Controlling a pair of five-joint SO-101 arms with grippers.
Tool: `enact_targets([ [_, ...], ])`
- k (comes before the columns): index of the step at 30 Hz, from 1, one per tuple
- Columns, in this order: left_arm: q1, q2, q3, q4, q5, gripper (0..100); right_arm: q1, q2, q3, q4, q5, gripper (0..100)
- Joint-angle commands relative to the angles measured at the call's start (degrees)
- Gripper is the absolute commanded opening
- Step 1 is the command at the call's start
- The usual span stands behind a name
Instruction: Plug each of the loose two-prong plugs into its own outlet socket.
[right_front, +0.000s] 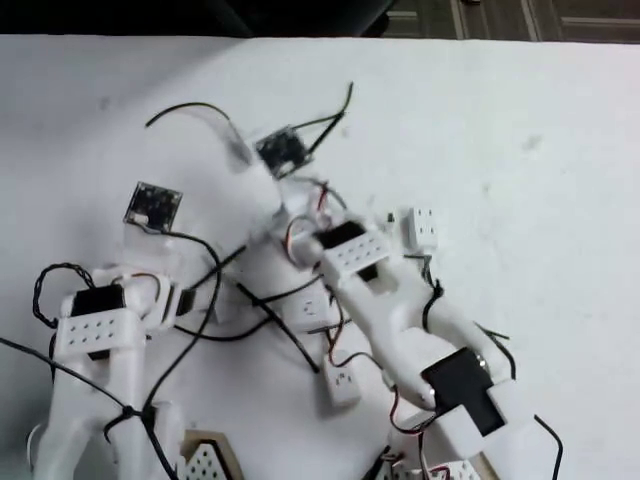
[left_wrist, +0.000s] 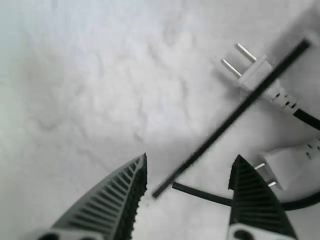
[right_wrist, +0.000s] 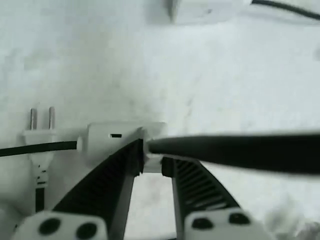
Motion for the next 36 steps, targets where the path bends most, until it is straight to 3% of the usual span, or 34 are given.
enact_targets([
  [1, -0.2, -1.6, -0.4, -0.9, 0.4, 27, 3.7, 0.9, -7.3, 0.1, -0.7, 1.7],
  [11, -0.3, -1.6, -0.4, -0.9, 0.4, 27, 10.2, 16.3, -27.3, 0.1, -9.3, 1.7],
  [17, -0.4, -1.6, -0.4, -0.9, 0.3, 27, 11.3, 24.7, -35.5, 1.4, -9.6, 3.4],
  [22, -0.3, -1.6, -0.4, -0.9, 0.3, 27, 10.9, 20.4, -35.8, 8.7, -9.6, 15.9],
  [29, -0.4, -1.6, -0.4, -1.1, 0.3, 27, 10.9, 7.8, -35.7, 24.4, -9.4, 13.6],
  [36, -0.5, -1.6, -0.1, -2.0, 0.3, 27, 11.9, -1.4, -35.6, 44.8, 4.5, 13.6],
])
